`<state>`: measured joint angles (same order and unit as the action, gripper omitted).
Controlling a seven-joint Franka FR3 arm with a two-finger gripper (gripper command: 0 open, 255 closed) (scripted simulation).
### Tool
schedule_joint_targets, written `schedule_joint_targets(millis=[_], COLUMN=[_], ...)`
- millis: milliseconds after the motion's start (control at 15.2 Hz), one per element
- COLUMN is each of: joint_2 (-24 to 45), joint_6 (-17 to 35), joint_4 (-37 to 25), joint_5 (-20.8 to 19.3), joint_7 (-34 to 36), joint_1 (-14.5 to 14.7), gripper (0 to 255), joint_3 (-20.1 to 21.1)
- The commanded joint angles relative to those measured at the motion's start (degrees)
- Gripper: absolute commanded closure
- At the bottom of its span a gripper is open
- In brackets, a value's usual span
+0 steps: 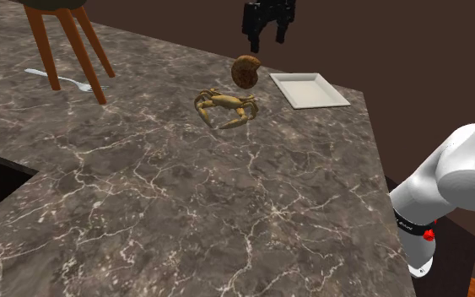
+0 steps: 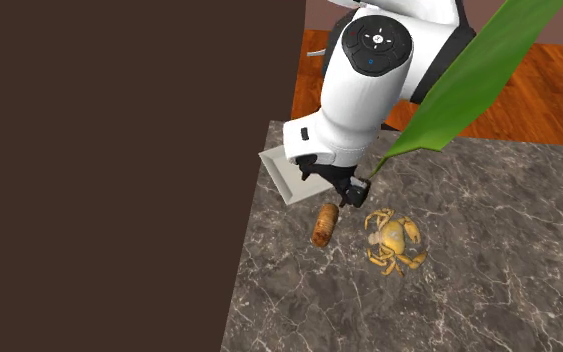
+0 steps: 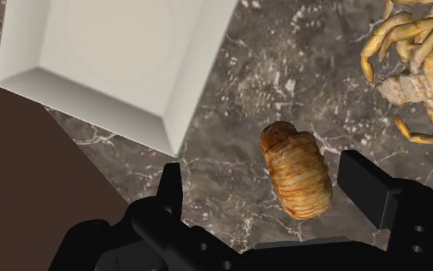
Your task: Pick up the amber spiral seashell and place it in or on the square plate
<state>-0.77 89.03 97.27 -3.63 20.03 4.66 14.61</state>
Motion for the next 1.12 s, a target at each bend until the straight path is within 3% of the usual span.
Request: schedule_joint_targets(millis=[0, 132, 660, 1056], joint_2=[5.3, 9.4, 7.6, 7.6], joint_6=[-1.6, -3.1, 3.3, 3.3], joint_4=[-6.3, -11.3, -3.2, -3.2], joint_5=[-1.0, -1.9, -1.4, -1.5], joint_7=[2.3, 3.8, 3.6, 3.6], joint_1=[1.0, 2.0, 1.5, 1.5], gripper=[0, 0, 0, 0], joint_3=[1.1, 1.6, 1.3, 1.3])
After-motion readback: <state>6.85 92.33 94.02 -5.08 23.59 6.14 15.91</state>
